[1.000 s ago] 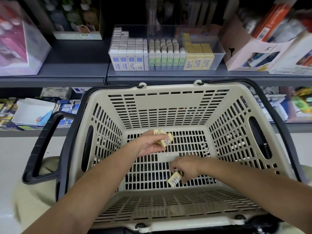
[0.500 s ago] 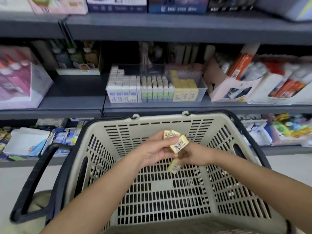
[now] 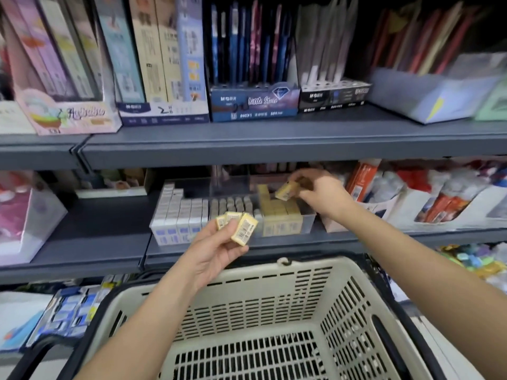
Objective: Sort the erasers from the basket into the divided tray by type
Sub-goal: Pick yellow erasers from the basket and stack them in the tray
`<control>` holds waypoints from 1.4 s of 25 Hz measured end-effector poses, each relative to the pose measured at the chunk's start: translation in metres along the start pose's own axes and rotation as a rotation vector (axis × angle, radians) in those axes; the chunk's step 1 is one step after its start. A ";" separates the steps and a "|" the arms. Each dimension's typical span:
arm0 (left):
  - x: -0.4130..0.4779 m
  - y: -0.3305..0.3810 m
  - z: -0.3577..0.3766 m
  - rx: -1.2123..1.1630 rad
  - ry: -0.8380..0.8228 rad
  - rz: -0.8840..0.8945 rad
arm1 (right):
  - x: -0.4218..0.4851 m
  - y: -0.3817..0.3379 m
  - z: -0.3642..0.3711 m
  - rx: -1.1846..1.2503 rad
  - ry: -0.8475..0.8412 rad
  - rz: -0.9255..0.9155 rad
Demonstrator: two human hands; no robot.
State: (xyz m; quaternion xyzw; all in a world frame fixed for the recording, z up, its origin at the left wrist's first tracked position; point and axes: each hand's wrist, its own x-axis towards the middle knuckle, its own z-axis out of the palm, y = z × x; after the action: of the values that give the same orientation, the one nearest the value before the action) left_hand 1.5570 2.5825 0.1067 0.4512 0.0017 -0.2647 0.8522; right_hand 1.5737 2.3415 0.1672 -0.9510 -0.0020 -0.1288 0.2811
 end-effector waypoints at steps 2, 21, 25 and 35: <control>0.005 -0.007 -0.005 0.010 -0.006 -0.002 | 0.026 0.012 0.011 -0.272 0.021 0.003; 0.022 -0.029 -0.008 -0.087 0.026 0.062 | 0.011 -0.016 0.045 -0.062 -0.201 -0.199; 0.021 -0.028 -0.004 -0.070 0.020 0.086 | -0.025 -0.034 0.051 0.234 -0.300 -0.116; 0.018 -0.035 -0.001 -0.019 0.060 0.164 | -0.013 -0.028 0.029 0.399 -0.315 0.151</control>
State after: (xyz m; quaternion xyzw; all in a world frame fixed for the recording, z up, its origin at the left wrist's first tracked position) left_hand 1.5569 2.5591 0.0748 0.4496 -0.0073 -0.1803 0.8748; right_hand 1.5661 2.3816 0.1557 -0.8826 -0.0003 0.0451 0.4680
